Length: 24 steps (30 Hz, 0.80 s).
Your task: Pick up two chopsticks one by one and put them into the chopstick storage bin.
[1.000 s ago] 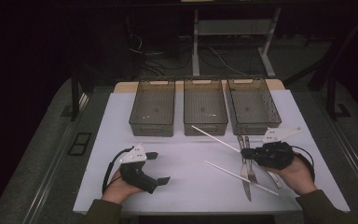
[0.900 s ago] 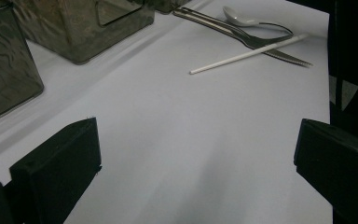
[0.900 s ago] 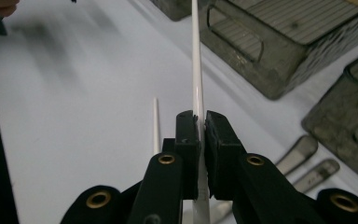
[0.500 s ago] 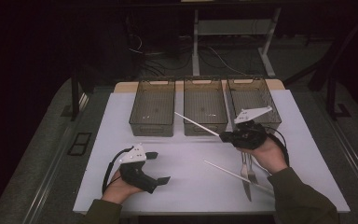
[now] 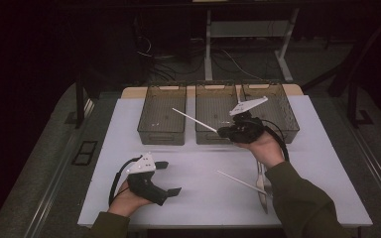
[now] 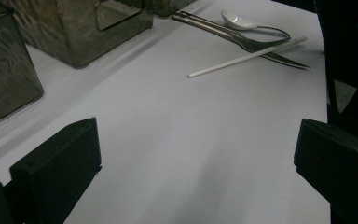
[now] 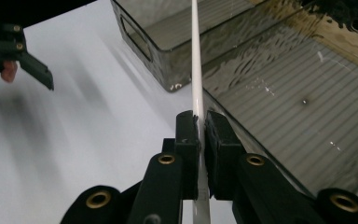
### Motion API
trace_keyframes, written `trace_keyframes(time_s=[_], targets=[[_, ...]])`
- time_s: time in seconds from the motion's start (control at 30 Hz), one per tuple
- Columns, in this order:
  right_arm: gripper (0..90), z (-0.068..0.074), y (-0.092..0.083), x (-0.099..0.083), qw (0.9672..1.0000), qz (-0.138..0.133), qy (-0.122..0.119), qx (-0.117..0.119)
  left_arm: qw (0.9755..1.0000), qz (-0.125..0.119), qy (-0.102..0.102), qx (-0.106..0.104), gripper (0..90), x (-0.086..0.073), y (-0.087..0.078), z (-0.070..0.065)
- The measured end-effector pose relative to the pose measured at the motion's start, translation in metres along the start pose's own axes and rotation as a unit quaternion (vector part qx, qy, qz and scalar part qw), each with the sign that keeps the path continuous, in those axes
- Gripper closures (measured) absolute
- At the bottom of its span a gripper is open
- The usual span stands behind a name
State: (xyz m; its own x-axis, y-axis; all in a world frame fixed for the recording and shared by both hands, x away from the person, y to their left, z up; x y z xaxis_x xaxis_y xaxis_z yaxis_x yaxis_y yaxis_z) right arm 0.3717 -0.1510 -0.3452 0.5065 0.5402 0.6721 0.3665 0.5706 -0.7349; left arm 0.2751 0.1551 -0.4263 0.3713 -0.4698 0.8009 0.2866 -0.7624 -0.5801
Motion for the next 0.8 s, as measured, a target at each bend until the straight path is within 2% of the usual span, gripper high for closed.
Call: trace_keyframes(time_s=[0.27, 0.77, 0.8], targets=[[84.0, 0.000, 0.017, 0.025, 0.9999, 0.007, 0.009, -0.002, 1.0000, -0.003, 0.000, -0.003, 0.0, 0.000, 0.000, 0.000], [83.9, 0.000, 0.078, 0.074, 0.9984, 0.042, 0.034, -0.017, 0.9999, -0.006, 0.003, -0.007, 0.0, 0.000, 0.000, -0.001], [83.9, 0.000, 0.078, 0.074, 0.9984, 0.042, 0.034, -0.017, 0.9999, -0.007, 0.002, -0.008, 0.0, 0.000, 0.000, -0.001]])
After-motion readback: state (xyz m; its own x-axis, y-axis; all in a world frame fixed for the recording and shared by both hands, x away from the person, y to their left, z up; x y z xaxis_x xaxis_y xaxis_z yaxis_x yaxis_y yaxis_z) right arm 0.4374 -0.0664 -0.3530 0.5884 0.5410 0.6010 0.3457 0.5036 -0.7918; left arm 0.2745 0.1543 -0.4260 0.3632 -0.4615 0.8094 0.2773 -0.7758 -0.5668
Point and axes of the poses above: each handheld gripper's, and its own axes: y roughly forward along the jaws, x roughly out of its top, z roughly to its left, the point moved 1 cm from there along y, roughly forward along the jaws, and after that the axes turned 6 degrees about z, right-handed, at the moved point
